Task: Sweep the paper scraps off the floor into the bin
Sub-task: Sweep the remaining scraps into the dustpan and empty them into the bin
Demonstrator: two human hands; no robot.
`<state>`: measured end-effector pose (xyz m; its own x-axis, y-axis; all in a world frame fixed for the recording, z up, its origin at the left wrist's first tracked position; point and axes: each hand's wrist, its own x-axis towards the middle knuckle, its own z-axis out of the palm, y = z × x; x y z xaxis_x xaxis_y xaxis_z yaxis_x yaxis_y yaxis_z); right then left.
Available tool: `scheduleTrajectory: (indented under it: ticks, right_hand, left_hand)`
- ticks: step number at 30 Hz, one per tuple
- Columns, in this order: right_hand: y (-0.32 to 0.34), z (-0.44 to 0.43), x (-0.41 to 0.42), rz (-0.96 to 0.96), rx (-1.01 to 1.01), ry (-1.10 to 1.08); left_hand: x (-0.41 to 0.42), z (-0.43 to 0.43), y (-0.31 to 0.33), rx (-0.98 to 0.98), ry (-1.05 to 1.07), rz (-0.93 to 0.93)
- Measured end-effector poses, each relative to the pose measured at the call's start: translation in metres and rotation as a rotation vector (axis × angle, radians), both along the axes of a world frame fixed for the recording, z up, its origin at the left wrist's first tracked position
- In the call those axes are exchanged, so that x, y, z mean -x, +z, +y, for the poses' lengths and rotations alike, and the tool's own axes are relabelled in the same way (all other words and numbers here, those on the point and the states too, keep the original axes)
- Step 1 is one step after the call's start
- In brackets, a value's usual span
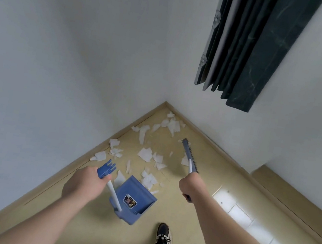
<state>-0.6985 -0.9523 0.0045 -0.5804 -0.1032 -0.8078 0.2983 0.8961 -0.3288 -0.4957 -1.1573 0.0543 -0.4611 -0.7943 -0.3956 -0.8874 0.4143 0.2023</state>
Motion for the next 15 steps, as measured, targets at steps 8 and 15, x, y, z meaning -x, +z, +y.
scheduleTrajectory:
  ticks: [8, 15]
  right_hand:
    - [-0.018, -0.053, 0.072, -0.187, -0.046, -0.316]
    - [-0.029, -0.082, 0.083, -0.209, 0.023, -0.512]
  left_hand:
    - [0.062, -0.04, 0.002, 0.007, 0.012, -0.016]
    - [0.091, -0.079, 0.015, 0.04, -0.007, 0.021]
